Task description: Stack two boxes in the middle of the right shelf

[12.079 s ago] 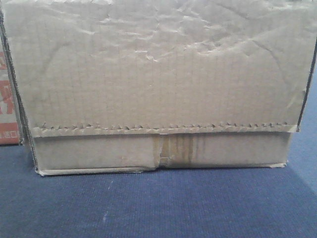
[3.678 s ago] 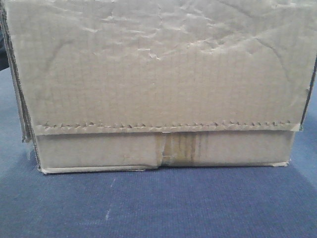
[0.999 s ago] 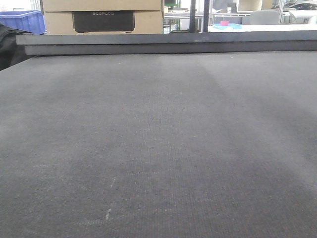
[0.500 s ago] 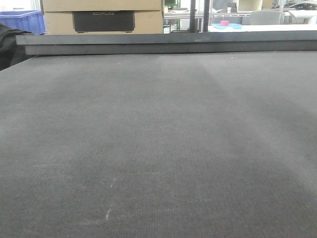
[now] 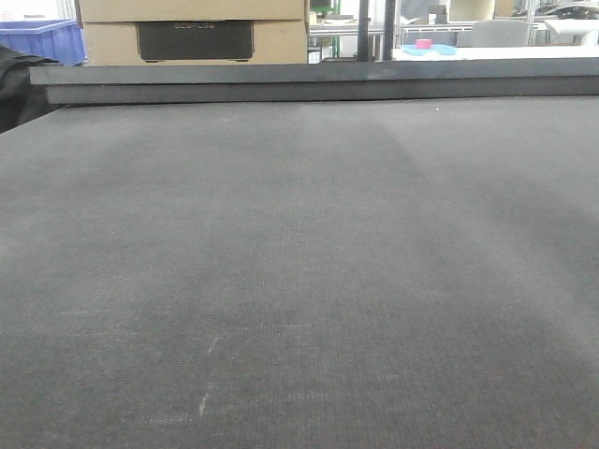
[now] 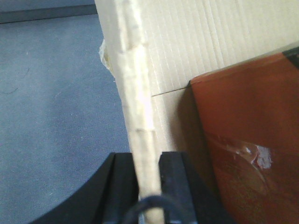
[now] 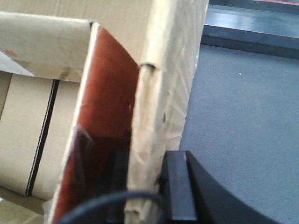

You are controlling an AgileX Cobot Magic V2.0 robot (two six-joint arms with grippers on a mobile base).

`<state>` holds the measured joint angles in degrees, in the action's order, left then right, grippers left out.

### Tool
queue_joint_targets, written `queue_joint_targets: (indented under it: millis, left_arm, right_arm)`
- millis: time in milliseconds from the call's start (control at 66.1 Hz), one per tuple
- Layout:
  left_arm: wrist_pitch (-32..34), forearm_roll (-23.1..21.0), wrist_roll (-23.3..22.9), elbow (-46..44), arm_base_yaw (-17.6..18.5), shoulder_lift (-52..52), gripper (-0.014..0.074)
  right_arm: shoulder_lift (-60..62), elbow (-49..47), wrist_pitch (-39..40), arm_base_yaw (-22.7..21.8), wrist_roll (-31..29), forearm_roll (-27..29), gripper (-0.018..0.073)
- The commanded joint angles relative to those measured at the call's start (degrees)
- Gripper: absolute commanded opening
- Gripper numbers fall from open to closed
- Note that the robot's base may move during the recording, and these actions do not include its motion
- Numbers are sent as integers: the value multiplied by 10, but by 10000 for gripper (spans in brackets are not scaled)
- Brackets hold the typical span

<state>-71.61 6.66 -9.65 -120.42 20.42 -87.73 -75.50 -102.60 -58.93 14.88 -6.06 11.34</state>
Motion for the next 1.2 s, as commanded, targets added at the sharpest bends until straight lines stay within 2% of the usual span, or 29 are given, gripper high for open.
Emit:
queue_joint_targets:
  millis: [0, 1181]
  left_arm:
    - [16, 19, 5, -9, 1, 4, -111]
    - [16, 19, 5, -9, 1, 4, -111]
  right_arm:
    - [7, -6, 41, -4, -10, -10, -151]
    - [7, -6, 41, -4, -10, -10, -151]
